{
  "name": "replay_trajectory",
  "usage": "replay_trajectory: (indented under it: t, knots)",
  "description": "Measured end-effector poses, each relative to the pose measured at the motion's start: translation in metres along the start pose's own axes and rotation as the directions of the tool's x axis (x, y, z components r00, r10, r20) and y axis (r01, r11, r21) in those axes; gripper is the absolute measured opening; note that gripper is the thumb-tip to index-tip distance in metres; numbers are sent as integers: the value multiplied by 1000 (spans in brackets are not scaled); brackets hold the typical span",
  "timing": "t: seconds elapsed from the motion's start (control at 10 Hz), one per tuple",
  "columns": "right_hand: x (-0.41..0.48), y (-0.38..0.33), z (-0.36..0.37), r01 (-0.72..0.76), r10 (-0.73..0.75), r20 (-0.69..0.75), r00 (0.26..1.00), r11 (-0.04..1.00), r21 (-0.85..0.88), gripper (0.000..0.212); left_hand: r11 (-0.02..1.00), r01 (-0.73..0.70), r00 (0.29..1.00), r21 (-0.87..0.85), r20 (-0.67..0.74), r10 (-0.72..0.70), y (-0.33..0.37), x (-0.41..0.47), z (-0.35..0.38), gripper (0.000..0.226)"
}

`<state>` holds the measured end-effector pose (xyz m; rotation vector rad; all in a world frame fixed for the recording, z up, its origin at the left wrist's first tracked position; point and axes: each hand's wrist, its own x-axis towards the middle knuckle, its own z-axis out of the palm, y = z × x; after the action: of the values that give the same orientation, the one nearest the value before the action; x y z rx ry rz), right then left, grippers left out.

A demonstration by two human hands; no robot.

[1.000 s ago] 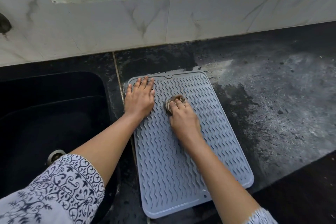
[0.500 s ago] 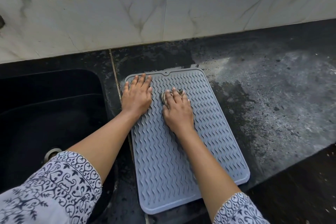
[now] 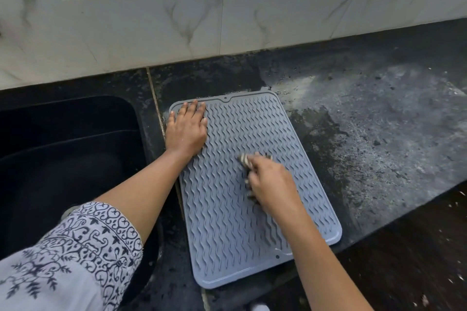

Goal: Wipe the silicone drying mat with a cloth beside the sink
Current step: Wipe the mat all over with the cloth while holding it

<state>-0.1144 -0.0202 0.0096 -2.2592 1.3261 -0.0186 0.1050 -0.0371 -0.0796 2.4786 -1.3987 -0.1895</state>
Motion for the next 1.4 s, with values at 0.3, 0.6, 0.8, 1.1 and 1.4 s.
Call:
replay_trajectory:
  t: [0.3,0.6,0.8,1.1,1.4]
  knots:
    - [55,10,43,16,-50,-124,991,966,-259,49,1000,0,1000,2,-14,0,-1,0,1,51]
    - [-8,12,-44,-148,161,232,959,986,-71,21,1000,-2,1000,4,-7,2,0,1,0,51]
    - [52,-9,33,47,-52,-40,998,993,-105,49,1000,-4,1000,4,-22,4,0,1,-1,51]
    - [-35,11,31,66,-29,113,993,938,-339,53,1000,-3,1000,11,-16,3,0,2,1,51]
    - [19,7,11,96,-100,-107,989,994,-43,46,1000,-10,1000,11,-9,10,0,1,-1,52]
